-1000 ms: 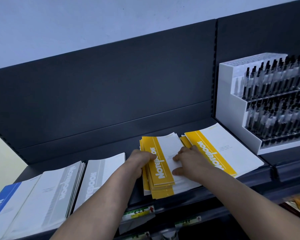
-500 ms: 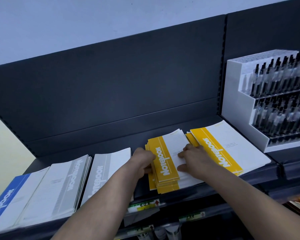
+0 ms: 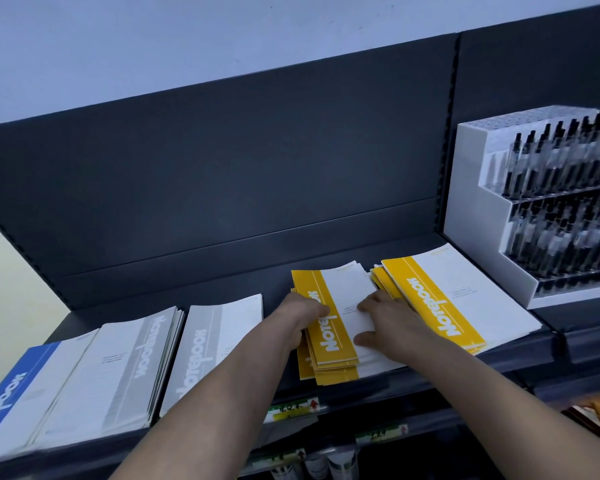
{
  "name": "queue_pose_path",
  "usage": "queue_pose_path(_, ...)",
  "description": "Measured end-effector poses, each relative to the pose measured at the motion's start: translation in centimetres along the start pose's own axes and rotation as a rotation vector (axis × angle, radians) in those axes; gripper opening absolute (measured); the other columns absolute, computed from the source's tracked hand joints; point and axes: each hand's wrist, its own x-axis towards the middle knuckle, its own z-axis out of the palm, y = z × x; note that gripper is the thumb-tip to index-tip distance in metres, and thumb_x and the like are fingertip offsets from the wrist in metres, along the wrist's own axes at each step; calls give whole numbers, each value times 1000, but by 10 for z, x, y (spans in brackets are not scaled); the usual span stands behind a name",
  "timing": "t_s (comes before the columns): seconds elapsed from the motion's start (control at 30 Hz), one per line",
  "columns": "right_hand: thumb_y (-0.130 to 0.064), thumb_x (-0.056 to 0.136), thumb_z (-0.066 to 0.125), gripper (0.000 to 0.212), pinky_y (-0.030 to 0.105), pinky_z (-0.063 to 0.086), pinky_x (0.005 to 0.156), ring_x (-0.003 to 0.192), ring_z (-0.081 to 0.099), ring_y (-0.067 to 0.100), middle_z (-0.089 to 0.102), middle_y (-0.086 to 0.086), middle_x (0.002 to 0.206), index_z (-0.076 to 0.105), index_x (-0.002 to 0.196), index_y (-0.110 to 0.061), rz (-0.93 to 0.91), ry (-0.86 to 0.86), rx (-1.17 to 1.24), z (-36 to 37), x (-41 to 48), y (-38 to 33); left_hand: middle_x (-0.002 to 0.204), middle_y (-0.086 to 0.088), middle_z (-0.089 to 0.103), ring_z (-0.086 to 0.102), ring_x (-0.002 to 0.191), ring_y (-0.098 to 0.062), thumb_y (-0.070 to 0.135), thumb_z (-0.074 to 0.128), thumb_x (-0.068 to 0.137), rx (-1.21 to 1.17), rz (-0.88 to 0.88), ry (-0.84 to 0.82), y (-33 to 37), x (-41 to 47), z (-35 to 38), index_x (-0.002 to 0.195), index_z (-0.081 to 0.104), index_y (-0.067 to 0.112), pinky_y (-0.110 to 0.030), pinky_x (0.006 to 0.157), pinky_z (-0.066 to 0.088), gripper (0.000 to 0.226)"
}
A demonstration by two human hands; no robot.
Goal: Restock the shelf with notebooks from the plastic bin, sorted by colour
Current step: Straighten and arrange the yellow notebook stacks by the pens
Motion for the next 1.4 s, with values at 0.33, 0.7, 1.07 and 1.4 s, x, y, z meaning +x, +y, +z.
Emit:
queue_pose_path(0.33, -42, 87, 64, 80, 34, 38, 104, 134, 37, 26, 33, 11, 148, 22, 146, -8, 80, 7, 88, 4, 2, -2, 96, -12, 64, 67, 99, -30, 8, 65, 91, -79, -8, 24, 5, -1, 0, 86, 52, 8, -39, 74, 52, 14)
queue_pose_path(0.7, -41, 83, 68, 101, 40, 31, 113, 143, 24, 22, 20, 5, 156, 0, 152, -11, 20, 89, 455, 4, 11, 18, 103, -14, 69, 67, 86, -29, 2, 59, 92, -159, 119, -24, -1, 4, -9, 118, 58, 3, -41, 71, 55, 25)
queue_pose_path(1.07, -18, 95, 53, 54, 24, 41, 85, 115, 48, 10, 41, -4, 142, 31, 143, -31, -98, 432, 1022, -45, 17, 1, 115, -5, 70, 70, 103, -25, 7, 57, 95, -333, 645, -119, 7, -18, -44, 126, 49, 23, -50, 85, 57, 36)
queue_pose_path(1.4, -3, 98, 44, 53, 23, 37, 89, 120, 44, 15, 44, 2, 133, 19, 143, -19, -113, 291, 968, -3, 9, -10, 116, 2, 65, 66, 103, -15, 11, 59, 95, -298, 597, -69, -26, -2, -29, 117, 44, 34, -32, 79, 57, 36)
